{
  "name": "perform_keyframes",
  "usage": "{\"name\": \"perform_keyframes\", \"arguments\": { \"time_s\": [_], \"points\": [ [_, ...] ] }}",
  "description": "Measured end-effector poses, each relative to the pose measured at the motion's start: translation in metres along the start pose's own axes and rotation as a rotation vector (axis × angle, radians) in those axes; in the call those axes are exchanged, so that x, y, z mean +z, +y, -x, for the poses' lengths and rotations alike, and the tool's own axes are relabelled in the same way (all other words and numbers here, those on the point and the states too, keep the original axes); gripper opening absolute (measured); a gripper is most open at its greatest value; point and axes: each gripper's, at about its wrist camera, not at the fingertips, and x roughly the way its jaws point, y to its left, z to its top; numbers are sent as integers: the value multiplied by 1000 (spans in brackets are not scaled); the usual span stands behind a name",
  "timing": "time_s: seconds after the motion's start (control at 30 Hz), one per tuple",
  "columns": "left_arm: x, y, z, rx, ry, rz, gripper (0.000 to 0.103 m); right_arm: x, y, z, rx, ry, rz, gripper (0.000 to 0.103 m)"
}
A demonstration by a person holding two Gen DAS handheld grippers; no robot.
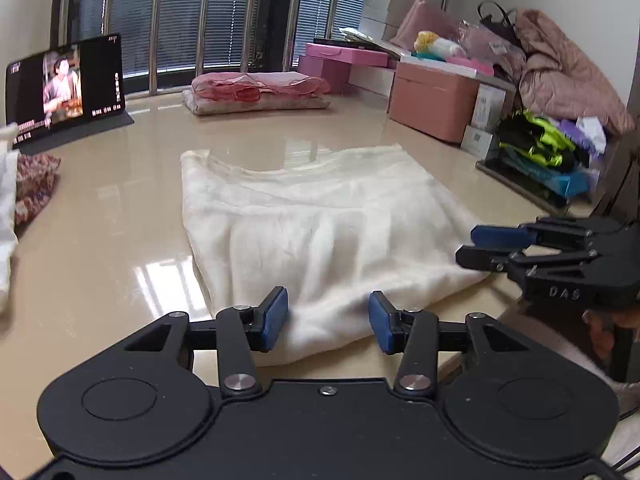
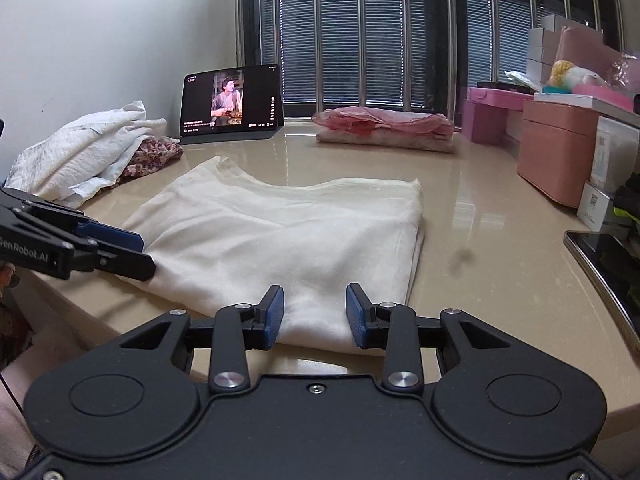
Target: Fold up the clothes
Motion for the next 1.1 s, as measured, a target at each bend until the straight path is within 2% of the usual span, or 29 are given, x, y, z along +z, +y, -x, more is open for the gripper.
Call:
{"name": "perform_keyframes", "arguments": {
  "time_s": [0.07, 0.2, 0.3, 0.53, 0.63, 0.8, 0.87, 0.9, 0.93, 0.97, 1.03, 1.1],
  "points": [
    [0, -4, 0, 20, 5, -23, 45, -1, 0, 0, 1, -1, 2, 37],
    [3, -3, 8, 16, -13, -6, 45, -1, 0, 0, 0, -3, 7, 37],
    [6, -5, 17, 63, -23, -22, 45, -1, 1, 0, -3, -3, 5, 37],
    [-1, -11, 11, 149, 58, -62, 46, -3, 2, 0, -7, -13, -1, 37],
    [-2, -5, 12, 140, 55, -12, 46, -4, 1, 1, -7, -16, 0, 37],
    [-4, -5, 13, 148, 50, -3, 47, -3, 1, 1, -5, -15, 3, 38],
    [-3, -3, 15, 144, 43, 16, 51, -2, 1, 1, -3, -12, 6, 38],
    [-3, -3, 16, 141, 38, 28, 58, -1, 1, 1, -1, -7, 9, 38],
    [-2, -2, 17, 138, 33, 41, 69, 0, 0, 1, 2, -1, 9, 40],
    [-1, -1, 19, 136, 23, 51, 75, 2, 0, 2, 4, 4, 7, 44],
    [3, -1, 28, 138, -19, 64, 94, 6, -3, 8, -1, -18, -26, 60],
    [8, -2, 39, 146, -70, 77, 103, 13, -5, 20, 1, -71, -54, 64]
  ]
}}
